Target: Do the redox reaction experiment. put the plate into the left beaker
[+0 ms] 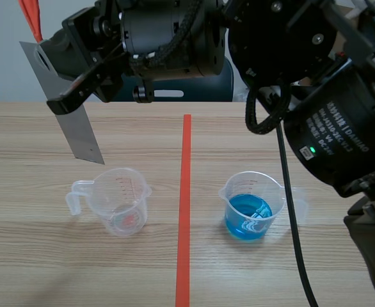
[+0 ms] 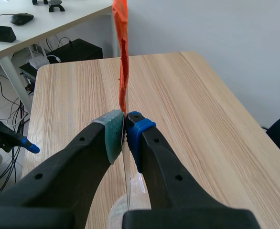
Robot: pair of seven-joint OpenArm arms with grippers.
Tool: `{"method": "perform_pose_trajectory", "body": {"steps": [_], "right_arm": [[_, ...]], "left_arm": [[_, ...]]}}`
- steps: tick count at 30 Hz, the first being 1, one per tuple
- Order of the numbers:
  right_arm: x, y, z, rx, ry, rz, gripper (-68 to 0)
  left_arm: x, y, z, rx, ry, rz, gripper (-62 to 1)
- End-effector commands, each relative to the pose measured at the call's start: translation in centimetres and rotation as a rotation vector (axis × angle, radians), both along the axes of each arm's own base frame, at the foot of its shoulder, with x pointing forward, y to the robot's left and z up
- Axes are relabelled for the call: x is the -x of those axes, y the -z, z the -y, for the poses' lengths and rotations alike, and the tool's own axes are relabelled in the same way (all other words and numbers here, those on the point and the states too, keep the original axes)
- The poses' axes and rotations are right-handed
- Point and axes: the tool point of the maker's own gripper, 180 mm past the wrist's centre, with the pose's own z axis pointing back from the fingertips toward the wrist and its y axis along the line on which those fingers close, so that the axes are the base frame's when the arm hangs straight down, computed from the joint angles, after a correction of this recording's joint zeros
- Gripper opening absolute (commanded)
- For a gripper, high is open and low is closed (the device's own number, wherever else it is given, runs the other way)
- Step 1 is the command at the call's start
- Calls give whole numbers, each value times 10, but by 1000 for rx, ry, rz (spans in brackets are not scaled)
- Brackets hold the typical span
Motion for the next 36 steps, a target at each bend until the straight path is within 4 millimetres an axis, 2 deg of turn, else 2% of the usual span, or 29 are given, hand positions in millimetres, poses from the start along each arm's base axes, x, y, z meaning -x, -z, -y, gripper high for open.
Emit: {"method": "perform_pose_trajectory", "body": {"steps": [1,28,36], "right_arm": [[-1,-13,1,-37,1,25,-669],[-2,-12,1,-31,4,27,-669],[0,-2,2,-18,13,9,-669]], "left_arm": [[1,-6,-2,2,1,21,14],[1,-5,-3,1,0,18,14],[1,-5,-3,1,1,18,14]]}}
